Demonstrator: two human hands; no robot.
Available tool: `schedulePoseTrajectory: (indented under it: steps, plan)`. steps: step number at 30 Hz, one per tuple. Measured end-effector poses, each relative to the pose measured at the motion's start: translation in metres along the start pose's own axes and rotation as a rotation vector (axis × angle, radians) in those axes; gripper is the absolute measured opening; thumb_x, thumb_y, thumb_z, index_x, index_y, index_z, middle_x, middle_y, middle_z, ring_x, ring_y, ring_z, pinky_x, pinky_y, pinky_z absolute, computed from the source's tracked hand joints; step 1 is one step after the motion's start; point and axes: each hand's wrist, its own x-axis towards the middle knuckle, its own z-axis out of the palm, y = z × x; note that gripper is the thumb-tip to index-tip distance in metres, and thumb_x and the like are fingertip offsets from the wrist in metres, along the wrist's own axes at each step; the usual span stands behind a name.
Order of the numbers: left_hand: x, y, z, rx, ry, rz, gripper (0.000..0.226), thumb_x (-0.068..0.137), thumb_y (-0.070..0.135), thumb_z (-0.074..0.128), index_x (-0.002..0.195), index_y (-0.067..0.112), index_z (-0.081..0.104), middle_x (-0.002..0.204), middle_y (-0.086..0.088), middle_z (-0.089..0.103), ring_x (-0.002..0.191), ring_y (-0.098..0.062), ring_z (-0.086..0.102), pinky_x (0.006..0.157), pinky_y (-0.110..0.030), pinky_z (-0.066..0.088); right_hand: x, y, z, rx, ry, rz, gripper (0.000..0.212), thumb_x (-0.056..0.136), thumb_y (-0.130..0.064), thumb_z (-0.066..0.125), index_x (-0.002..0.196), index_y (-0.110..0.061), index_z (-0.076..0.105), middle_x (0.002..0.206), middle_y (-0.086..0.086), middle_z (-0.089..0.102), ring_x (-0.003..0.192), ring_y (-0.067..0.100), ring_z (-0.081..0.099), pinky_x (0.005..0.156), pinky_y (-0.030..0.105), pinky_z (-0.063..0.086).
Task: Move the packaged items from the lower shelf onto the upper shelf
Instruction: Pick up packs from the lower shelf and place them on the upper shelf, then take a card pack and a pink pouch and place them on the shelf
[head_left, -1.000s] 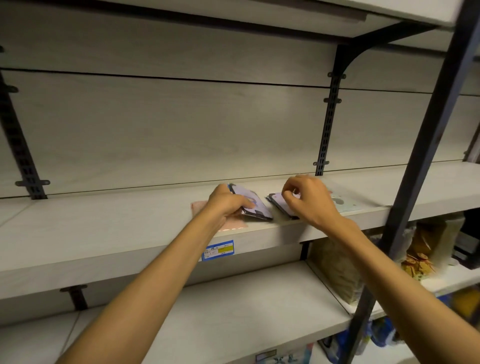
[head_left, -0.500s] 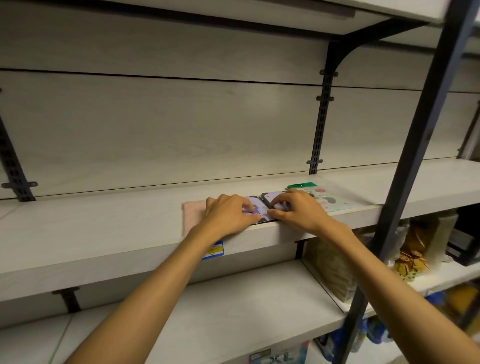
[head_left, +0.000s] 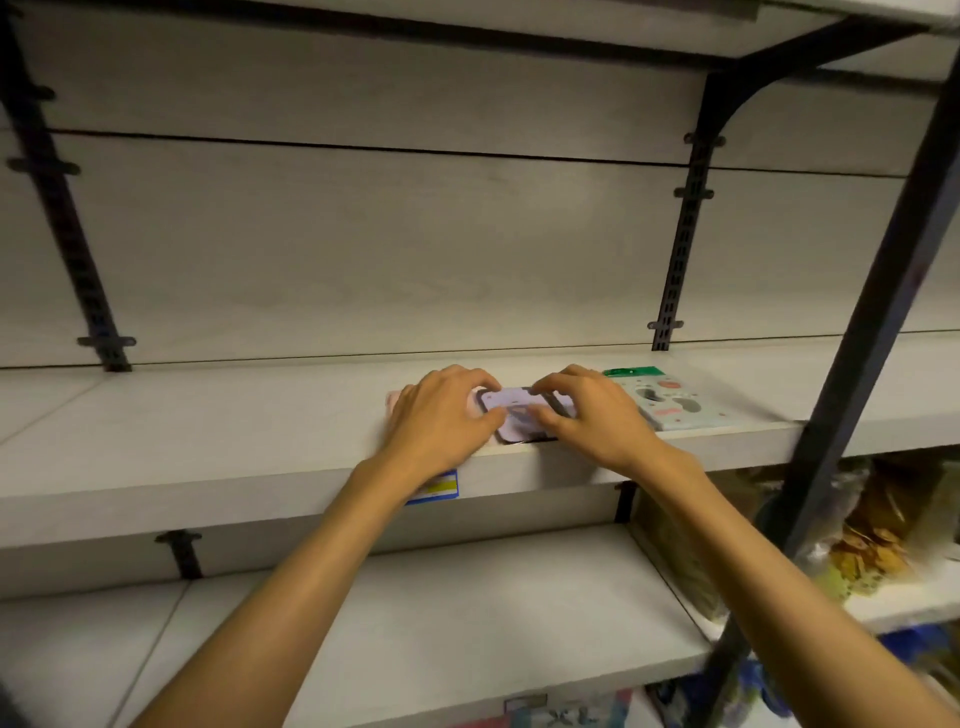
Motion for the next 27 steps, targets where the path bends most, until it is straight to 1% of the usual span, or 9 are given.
schedulePoseTrajectory:
  steps: [4, 6, 9, 12, 15, 17, 19, 24, 27]
  plan:
    - [-0.025, -0.019, -0.029, -0.028, 0.078, -0.059, 0.024, 0.093, 0.044, 0.058, 0.115, 0.036, 0.066, 0.122, 0.011, 0.065, 0.112, -0.013, 0.057, 0.084, -0.026, 0.037, 0.001, -0.044, 0.014, 0.078, 0.002, -0.071, 0.032, 0.093, -0.044, 0.054, 0.116, -0.027, 0.068, 0.113, 0.001, 0.067, 0.101, 0.021, 0.061, 0.084, 0.040, 0.051]
    - [-0.041, -0.034, -0.045, -0.009, 0.098, -0.075, 0.025, 0.094, 0.042, 0.058, 0.117, 0.036, 0.065, 0.121, 0.011, 0.065, 0.111, -0.012, 0.057, 0.083, -0.026, 0.038, 0.000, -0.073, 0.024, 0.102, -0.006, -0.120, 0.034, 0.092, -0.045, 0.052, 0.116, -0.027, 0.067, 0.112, 0.000, 0.067, 0.102, 0.022, 0.061, 0.085, 0.041, 0.050]
    - [-0.072, -0.060, -0.071, 0.034, 0.111, -0.089, 0.026, 0.093, 0.043, 0.057, 0.118, 0.038, 0.064, 0.119, 0.011, 0.065, 0.111, -0.014, 0.057, 0.088, -0.031, 0.045, -0.005, -0.119, 0.035, 0.124, -0.009, -0.176, 0.035, 0.090, -0.044, 0.051, 0.117, -0.027, 0.067, 0.114, -0.001, 0.067, 0.105, 0.021, 0.060, 0.086, 0.040, 0.049]
    - [-0.113, -0.094, -0.100, 0.056, 0.126, -0.132, 0.025, 0.094, 0.041, 0.057, 0.117, 0.037, 0.065, 0.120, 0.011, 0.064, 0.113, -0.015, 0.055, 0.096, -0.038, 0.046, -0.014, -0.170, 0.051, 0.106, 0.018, -0.224, 0.035, 0.090, -0.042, 0.051, 0.117, -0.027, 0.067, 0.115, -0.002, 0.067, 0.110, 0.021, 0.060, 0.089, 0.040, 0.048]
    - [-0.161, -0.140, -0.130, 0.034, 0.171, -0.162, 0.023, 0.093, 0.039, 0.058, 0.114, 0.037, 0.065, 0.113, 0.014, 0.064, 0.108, -0.011, 0.055, 0.091, -0.034, 0.047, -0.026, -0.231, 0.071, 0.160, 0.012, -0.244, 0.034, 0.091, -0.042, 0.050, 0.117, -0.028, 0.066, 0.109, -0.007, 0.067, 0.102, 0.015, 0.060, 0.087, 0.040, 0.048]
    - [-0.193, -0.171, -0.152, 0.004, 0.157, -0.168, 0.022, 0.093, 0.036, 0.060, 0.115, 0.035, 0.065, 0.113, 0.014, 0.063, 0.107, -0.009, 0.055, 0.091, -0.032, 0.048, -0.035, -0.274, 0.086, 0.189, 0.011, -0.257, 0.030, 0.091, -0.040, 0.052, 0.116, -0.029, 0.065, 0.106, -0.010, 0.066, 0.097, 0.011, 0.060, 0.084, 0.037, 0.047]
    - [-0.222, -0.201, -0.174, -0.053, 0.112, -0.160, 0.023, 0.093, 0.032, 0.062, 0.117, 0.035, 0.065, 0.116, 0.015, 0.062, 0.109, -0.006, 0.055, 0.094, -0.029, 0.049, -0.044, -0.318, 0.102, 0.223, 0.007, -0.269, 0.028, 0.091, -0.038, 0.056, 0.115, -0.029, 0.066, 0.105, -0.012, 0.067, 0.096, 0.008, 0.060, 0.083, 0.035, 0.046]
    - [-0.292, -0.277, -0.228, -0.043, 0.071, -0.132, 0.028, 0.093, 0.029, 0.063, 0.121, 0.030, 0.066, 0.117, 0.011, 0.063, 0.110, -0.010, 0.055, 0.097, -0.036, 0.049, -0.058, -0.425, 0.145, 0.259, -0.042, -0.307, 0.026, 0.092, -0.037, 0.056, 0.115, -0.029, 0.065, 0.105, -0.011, 0.067, 0.095, 0.009, 0.063, 0.081, 0.038, 0.052]
    - [-0.329, -0.322, -0.256, 0.015, 0.050, -0.164, 0.027, 0.095, 0.033, 0.060, 0.121, 0.034, 0.065, 0.120, 0.012, 0.061, 0.112, -0.010, 0.054, 0.096, -0.037, 0.049, -0.065, -0.484, 0.176, 0.249, -0.071, -0.331, 0.024, 0.092, -0.037, 0.055, 0.112, -0.030, 0.065, 0.101, -0.010, 0.067, 0.090, 0.011, 0.063, 0.078, 0.040, 0.053]
